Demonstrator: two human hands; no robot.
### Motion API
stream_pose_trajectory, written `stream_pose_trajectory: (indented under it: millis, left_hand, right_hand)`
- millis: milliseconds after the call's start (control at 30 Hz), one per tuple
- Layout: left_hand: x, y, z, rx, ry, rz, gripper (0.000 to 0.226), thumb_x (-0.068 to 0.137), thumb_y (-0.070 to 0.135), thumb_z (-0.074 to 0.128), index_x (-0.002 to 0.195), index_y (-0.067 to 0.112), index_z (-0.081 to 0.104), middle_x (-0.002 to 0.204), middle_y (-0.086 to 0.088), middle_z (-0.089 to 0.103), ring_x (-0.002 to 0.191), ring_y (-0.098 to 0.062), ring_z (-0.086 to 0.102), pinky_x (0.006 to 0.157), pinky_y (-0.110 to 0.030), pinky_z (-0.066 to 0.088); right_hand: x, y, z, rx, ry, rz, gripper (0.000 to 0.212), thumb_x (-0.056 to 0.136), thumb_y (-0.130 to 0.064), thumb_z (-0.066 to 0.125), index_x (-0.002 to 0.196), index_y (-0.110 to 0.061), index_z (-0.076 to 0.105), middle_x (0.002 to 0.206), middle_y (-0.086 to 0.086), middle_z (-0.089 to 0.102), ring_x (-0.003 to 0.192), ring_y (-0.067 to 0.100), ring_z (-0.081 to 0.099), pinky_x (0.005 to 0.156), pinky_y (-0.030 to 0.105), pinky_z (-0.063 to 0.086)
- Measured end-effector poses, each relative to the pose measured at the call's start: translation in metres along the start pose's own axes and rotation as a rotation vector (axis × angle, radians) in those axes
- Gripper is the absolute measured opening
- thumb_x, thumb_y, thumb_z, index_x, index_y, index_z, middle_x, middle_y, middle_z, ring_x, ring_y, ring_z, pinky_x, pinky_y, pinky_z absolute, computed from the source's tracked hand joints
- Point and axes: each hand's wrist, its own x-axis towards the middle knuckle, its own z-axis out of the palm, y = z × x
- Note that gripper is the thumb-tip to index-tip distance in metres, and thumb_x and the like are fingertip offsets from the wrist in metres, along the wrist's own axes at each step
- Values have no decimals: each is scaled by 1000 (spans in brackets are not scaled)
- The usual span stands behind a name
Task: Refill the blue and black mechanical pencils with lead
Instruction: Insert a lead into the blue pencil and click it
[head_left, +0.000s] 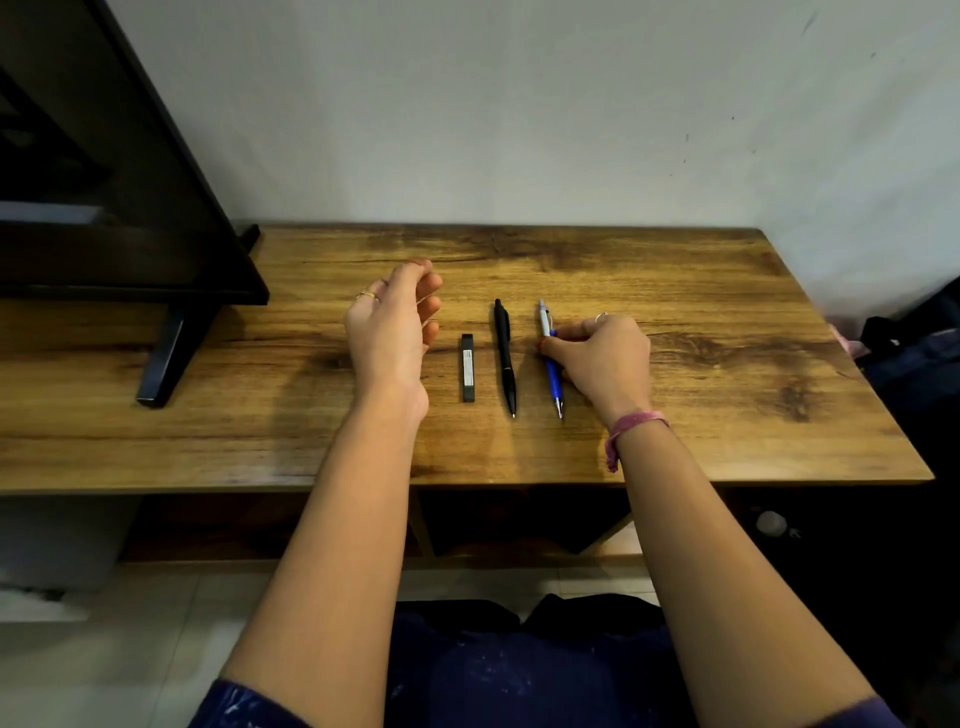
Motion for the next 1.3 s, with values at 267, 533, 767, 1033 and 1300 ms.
stream_pose_trajectory:
  millis: [267, 533, 767, 1033, 1300]
  left_hand:
    - [1, 0, -1, 9, 6, -7, 12, 83, 26, 67, 93, 21, 69, 78, 11, 73, 73, -3, 64, 60, -19, 48]
    - [3, 0, -2, 4, 8, -9, 11, 83, 25, 67, 93, 21, 69, 78, 10, 73, 70, -2, 64, 57, -18, 47]
    - [5, -6, -3, 427, -40, 157, 8, 89, 25, 59, 83, 23, 65, 77, 9, 68, 68, -4, 60, 58, -17, 48]
    - [2, -27, -2, 1235, -119, 186, 34, 82, 41, 70, 88, 8, 66, 77, 4, 52, 63, -6, 42, 45, -19, 25]
    - [0, -28, 3, 1288, -94, 206, 23, 83, 26, 71, 98, 8, 69, 85, 2, 53, 69, -8, 35, 50, -16, 27]
  right_hand:
    - [1, 0, -2, -48, -27, -15, 23, 79, -30, 77, 96, -14, 75, 81, -1, 67, 65, 1, 53, 50, 11, 35]
    - [2, -1, -11, -65, -55, -13, 15, 82, -27, 74, 90, -14, 74, 82, 3, 71, 77, 15, 66, 67, 26, 55]
    - [0, -7, -20, -44, 4, -61, 16, 85, -22, 69, 99, -14, 74, 80, -3, 68, 71, 2, 60, 56, 12, 41]
    - [-4, -13, -19, 14, 69, -146, 11, 84, -19, 68, 93, -18, 74, 76, -9, 66, 70, -5, 58, 57, 8, 44]
    - [-7, -14, -19, 34, 69, -178, 8, 84, -22, 69, 91, -20, 73, 76, -10, 67, 73, -3, 61, 62, 12, 47]
